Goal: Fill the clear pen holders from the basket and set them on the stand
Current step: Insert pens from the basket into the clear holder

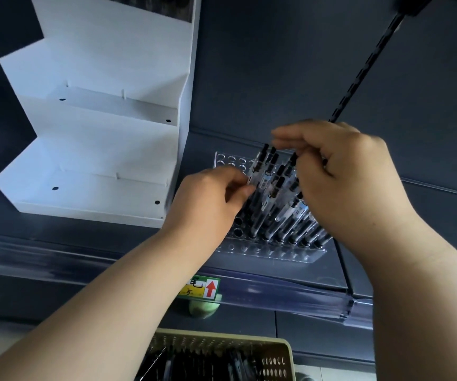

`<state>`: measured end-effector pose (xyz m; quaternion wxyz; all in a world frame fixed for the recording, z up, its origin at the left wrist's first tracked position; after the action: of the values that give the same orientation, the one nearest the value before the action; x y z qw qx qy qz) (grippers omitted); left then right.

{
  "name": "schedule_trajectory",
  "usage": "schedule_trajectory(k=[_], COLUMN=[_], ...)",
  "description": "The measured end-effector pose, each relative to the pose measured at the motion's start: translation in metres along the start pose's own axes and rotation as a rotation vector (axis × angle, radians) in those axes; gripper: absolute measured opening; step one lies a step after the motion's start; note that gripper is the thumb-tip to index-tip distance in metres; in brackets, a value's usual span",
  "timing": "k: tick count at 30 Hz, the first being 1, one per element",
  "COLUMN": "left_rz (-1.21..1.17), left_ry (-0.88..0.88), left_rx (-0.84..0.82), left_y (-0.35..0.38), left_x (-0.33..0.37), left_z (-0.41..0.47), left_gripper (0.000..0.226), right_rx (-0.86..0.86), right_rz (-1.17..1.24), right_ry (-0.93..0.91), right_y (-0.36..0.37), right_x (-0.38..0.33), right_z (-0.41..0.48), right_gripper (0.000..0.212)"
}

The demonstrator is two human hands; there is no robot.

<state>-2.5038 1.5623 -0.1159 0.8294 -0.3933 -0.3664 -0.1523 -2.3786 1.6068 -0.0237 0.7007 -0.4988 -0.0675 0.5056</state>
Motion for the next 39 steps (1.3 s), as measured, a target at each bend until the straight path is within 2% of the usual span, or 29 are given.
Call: schedule_trajectory(k=[5, 9, 12, 15, 17, 20, 24, 27, 32, 36, 39], left_rz=[0.033, 0.083, 0.195, 0.367, 0.464, 0.551, 0.62, 0.674, 0.678, 0.778, 0.747], left_ry=[-0.046, -0.063, 0.016, 0.177, 0.292, 0.331, 0.189, 0.046, -0.27, -0.397, -0.548], left_rx=[-0.023, -0.132, -0.146, -0.122, -0.12, -0.144, -0.325, -0.484, -0.721, -0.85, -0.915], left_y=[0.0, 0.001, -0.009, -0.024, -0.032, -0.042, -0.04, -0.028, -0.015, -0.006, -0.004], left_x=[-0.005, -0.008, -0.002, 0.008, 0.016, 0.017, -0.004, -0.029, -0.068, -0.09, -0.1], left_z=[0.001, -0.005, -0.016, -0.037, -0.057, -0.086, -0.133, -0.171, -0.226, -0.259, -0.273], left_gripper=[0.013, 0.014, 0.018, 0.022, 0.017, 0.016, 0.026, 0.026, 0.028, 0.035, 0.035], right_rx=[-0.003, -0.003, 0.026, 0.026, -0.025, -0.151, -0.387, -0.536, -0.673, -0.774, -0.794], right_rz=[-0.028, -0.055, -0.074, -0.083, -0.087, -0.069, -0.108, -0.148, -0.19, -0.194, -0.213], right_ry=[-0.008, -0.06, -0.131, -0.234, -0.267, -0.206, 0.048, 0.217, 0.467, 0.654, 0.706], right_y=[-0.001, 0.001, 0.002, 0.005, 0.01, 0.022, 0.048, 0.071, 0.101, 0.119, 0.127], right_x=[-0.002, -0.01, -0.023, -0.039, -0.045, -0.041, -0.015, -0.001, 0.013, 0.025, 0.034], right_z=[-0.002, -0.01, -0.026, -0.055, -0.077, -0.111, -0.163, -0.2, -0.253, -0.285, -0.292], right_gripper=[0.043, 0.043, 0.042, 0.038, 0.039, 0.038, 0.039, 0.038, 0.031, 0.037, 0.038])
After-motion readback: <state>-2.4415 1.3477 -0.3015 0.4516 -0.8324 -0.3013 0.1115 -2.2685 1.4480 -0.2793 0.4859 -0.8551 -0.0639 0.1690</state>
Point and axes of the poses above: each hand's wrist, its own z-axis towards the middle knuckle, its own y-axis out of the palm, x = y × z, the point moved 5 cm from there along z, towards the middle knuckle, and after that the axes turned 1 degree about -y, right-handed, at the moved point
